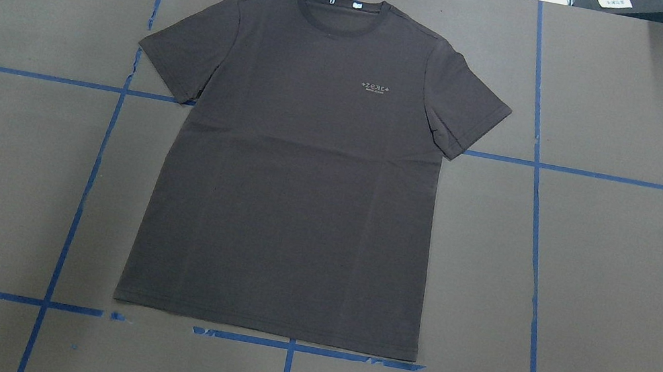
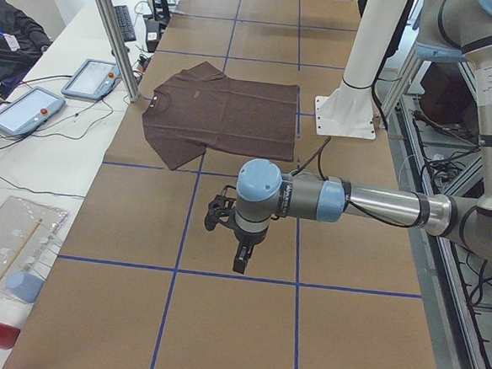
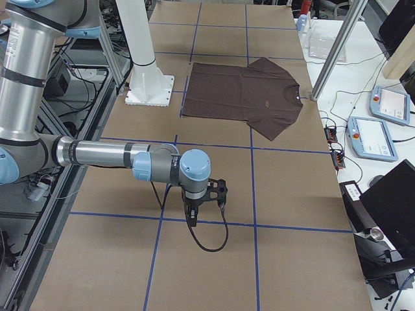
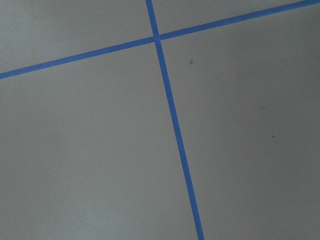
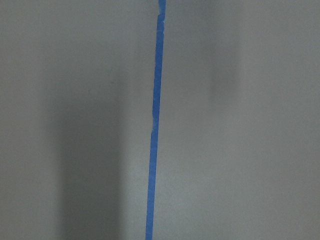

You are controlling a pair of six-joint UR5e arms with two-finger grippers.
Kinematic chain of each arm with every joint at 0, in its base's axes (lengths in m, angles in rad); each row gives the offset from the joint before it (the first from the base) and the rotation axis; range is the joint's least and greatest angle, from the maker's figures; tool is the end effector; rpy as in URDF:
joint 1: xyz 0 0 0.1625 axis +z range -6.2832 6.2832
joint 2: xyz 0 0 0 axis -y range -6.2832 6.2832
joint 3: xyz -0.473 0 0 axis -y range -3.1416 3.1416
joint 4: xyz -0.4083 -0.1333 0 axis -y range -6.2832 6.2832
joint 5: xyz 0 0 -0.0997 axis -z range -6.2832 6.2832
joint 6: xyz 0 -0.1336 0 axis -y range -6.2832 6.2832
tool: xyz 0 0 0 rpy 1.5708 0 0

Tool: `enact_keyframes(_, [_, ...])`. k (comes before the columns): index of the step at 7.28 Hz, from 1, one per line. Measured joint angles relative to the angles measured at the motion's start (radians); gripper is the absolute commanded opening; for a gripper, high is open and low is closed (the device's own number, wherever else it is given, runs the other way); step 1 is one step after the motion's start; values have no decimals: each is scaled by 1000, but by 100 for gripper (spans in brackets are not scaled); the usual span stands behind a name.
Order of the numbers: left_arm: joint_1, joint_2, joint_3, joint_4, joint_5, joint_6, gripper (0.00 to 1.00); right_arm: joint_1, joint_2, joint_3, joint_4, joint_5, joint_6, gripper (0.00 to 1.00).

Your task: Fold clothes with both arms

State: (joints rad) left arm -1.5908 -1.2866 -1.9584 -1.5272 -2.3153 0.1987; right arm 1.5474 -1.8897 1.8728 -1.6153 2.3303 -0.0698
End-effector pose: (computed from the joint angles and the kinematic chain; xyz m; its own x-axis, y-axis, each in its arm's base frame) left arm -0.0503 -0.3780 0.6665 0.7255 0.2223 -0.6513 -0.1257 0.9733 0.1921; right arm 0.0330 -0.3544 0.7214 0.7226 -0.0444 0.6899 0.0739 0.9972 -0.0133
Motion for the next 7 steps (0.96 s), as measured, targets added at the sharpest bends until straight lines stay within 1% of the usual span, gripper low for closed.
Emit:
enact_keyframes(2, [0, 0, -29, -7, 5, 1, 100, 8, 1, 26, -1, -3, 0, 100])
enact_keyframes(4, [1, -11, -74, -47, 35, 0, 100, 16, 32, 64, 8, 2, 5, 100])
enact_keyframes(5, [0, -41, -87, -101, 42, -2, 100, 17, 71, 80, 39, 4, 13, 100])
enact_keyframes(6, [0, -91, -89, -197, 52, -5, 100, 18, 118, 79, 83, 2, 23, 100])
enact_keyframes(7, [0, -138, -68, -289, 63, -8, 100, 18, 160, 61, 111, 8, 32, 100])
